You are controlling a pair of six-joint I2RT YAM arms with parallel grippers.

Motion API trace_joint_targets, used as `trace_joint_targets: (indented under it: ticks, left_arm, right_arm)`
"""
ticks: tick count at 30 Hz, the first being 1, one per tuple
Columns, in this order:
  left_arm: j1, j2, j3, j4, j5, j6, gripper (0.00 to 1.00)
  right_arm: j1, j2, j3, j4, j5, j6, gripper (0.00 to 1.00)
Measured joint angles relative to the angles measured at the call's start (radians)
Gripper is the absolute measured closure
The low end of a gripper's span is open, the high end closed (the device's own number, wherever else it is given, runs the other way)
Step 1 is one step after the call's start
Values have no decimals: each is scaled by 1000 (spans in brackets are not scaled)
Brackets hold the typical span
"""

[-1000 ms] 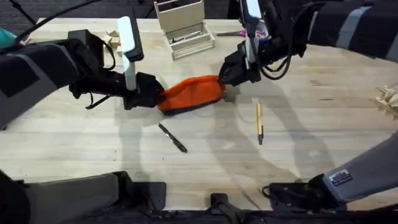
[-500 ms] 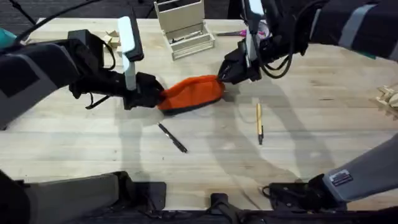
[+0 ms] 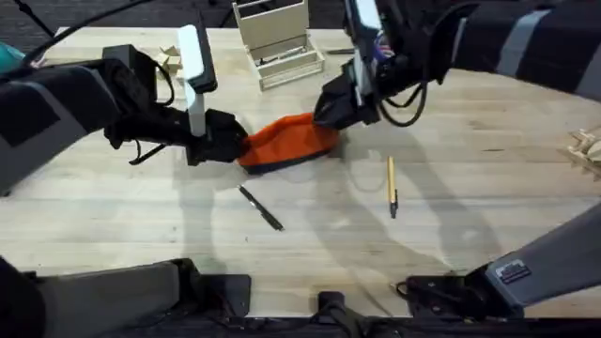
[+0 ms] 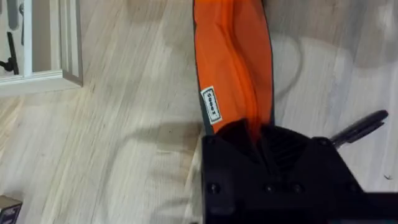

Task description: Unzip the bag, pick up the pens from the table one at a time and place them inside, then zip the bag closed.

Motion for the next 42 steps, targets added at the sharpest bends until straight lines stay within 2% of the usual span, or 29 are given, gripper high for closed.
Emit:
trace_joint_targets:
  ticks: [8, 13, 24, 33, 34, 40, 42]
  left_arm:
    - [1, 0, 0, 0, 1, 0, 958]
    - [1, 0, 0, 0, 1, 0, 958]
    - [1, 0, 0, 0, 1, 0, 958]
    - [1, 0, 0, 0, 1, 0, 958]
    - [1, 0, 0, 0, 1, 0, 958]
    - [1, 0, 0, 0, 1, 0, 958]
    - [1, 0, 0, 0, 1, 0, 958]
  right_arm:
    - [143, 0, 5, 75, -17, 1, 973]
    - [195, 0, 5, 123, -23, 24, 973]
    - [200, 0, 9, 122, -23, 50, 973]
    - [200, 0, 62, 122, -23, 55, 972]
    - [199, 0, 64, 122, -23, 61, 915]
    - [179, 0, 66, 117, -23, 66, 66]
    - [162, -7, 66, 110, -22, 74, 11]
